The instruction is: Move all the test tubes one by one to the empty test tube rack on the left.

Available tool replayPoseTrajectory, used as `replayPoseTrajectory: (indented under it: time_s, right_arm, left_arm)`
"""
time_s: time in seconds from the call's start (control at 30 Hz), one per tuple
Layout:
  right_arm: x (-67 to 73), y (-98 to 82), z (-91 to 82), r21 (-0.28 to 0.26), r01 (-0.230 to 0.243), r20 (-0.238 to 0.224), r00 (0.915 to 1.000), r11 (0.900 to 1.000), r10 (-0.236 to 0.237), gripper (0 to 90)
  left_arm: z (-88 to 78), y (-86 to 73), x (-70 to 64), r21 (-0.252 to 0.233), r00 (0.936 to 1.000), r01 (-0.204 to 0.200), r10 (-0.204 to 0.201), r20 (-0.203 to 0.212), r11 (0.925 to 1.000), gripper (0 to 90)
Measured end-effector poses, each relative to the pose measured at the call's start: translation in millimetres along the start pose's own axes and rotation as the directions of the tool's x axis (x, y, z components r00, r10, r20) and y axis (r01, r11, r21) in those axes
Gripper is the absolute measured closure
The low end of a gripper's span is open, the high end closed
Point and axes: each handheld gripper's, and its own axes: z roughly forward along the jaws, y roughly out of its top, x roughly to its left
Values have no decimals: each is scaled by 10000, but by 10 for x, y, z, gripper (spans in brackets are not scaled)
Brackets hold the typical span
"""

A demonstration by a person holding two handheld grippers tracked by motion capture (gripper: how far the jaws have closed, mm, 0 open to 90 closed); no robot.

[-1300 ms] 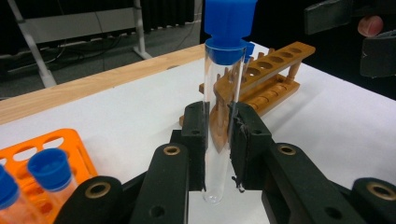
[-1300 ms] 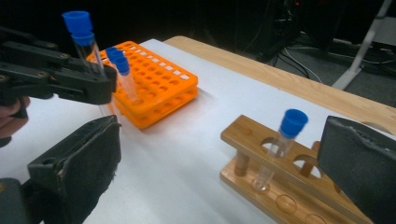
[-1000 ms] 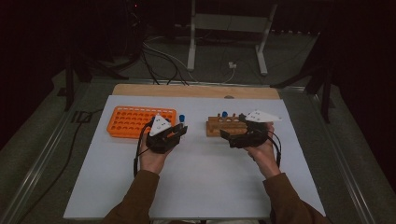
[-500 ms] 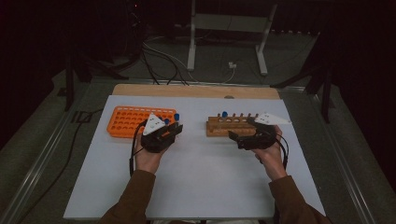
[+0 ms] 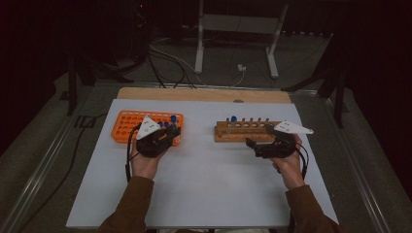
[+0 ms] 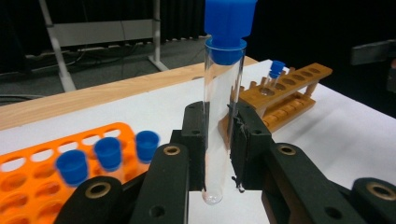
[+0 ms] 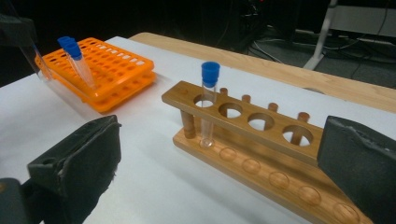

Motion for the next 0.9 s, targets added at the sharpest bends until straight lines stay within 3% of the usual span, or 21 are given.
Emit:
replayPoseTrajectory:
  time_s: [0.6, 0.9]
  right_arm:
    - [-81, -208, -303, -162, 119, 436, 9990, 9998, -112, 0]
    - [-166, -288, -374, -179, -76, 650, 9978, 9998, 88, 0]
  left_arm:
    - [-280, -4, 337, -228, 9954, 147, -168, -947, 9996, 779]
    - [-194, -92, 530, -133, 9867, 203, -222, -1612, 9997, 778]
